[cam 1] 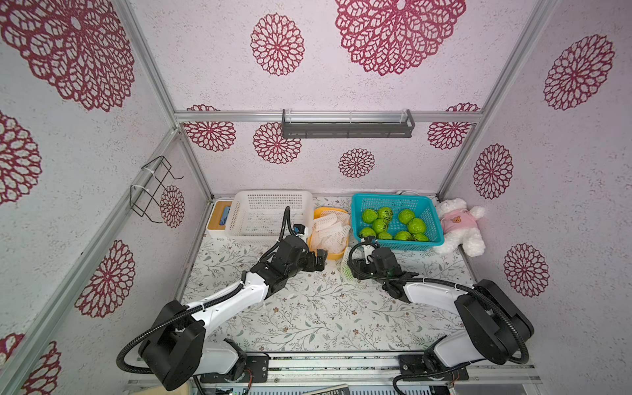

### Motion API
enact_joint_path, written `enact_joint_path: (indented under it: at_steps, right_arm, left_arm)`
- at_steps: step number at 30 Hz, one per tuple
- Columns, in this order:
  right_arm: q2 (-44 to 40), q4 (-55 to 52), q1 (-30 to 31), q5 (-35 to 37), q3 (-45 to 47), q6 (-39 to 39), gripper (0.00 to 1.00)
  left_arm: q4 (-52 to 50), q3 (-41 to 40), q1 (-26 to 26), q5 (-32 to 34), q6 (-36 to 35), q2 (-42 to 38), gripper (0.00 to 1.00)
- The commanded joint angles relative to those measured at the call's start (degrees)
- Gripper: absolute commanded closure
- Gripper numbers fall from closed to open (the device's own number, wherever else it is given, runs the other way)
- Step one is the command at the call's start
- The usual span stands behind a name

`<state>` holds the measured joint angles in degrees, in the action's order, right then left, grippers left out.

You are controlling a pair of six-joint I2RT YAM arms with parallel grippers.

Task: Sleeve custard apples in foam nets
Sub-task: Put on the foam net on the custard apple.

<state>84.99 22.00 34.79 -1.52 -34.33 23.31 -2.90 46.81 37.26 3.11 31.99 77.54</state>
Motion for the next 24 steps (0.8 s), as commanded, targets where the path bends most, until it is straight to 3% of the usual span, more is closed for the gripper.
enact_joint_path:
  at_steps: [1,7,17,24]
  right_arm:
    - [0.8,-0.1,1.5,0.3,0.5,-1.9,0.35]
    - [-0.8,1.0,2.7,-0.1,2.5,-3.2,0.24]
    - [-11.5,-1.3,2.8,3.8,3.2,-3.2,0.08]
    - [-20.0,-7.6,1.5,6.0,3.4,0.7,0.07]
  left_arm:
    - [0.1,-0.6,-1.0,-0.2,0.3,0.4,0.03]
    - [0.0,-0.5,-1.3,-0.4,0.6,0.7,0.03]
    - [-0.4,-0.7,-1.4,0.0,0.8,-0.7,0.03]
    - [-2.5,-0.3,-0.9,-2.0,-3.0,-3.7,0.03]
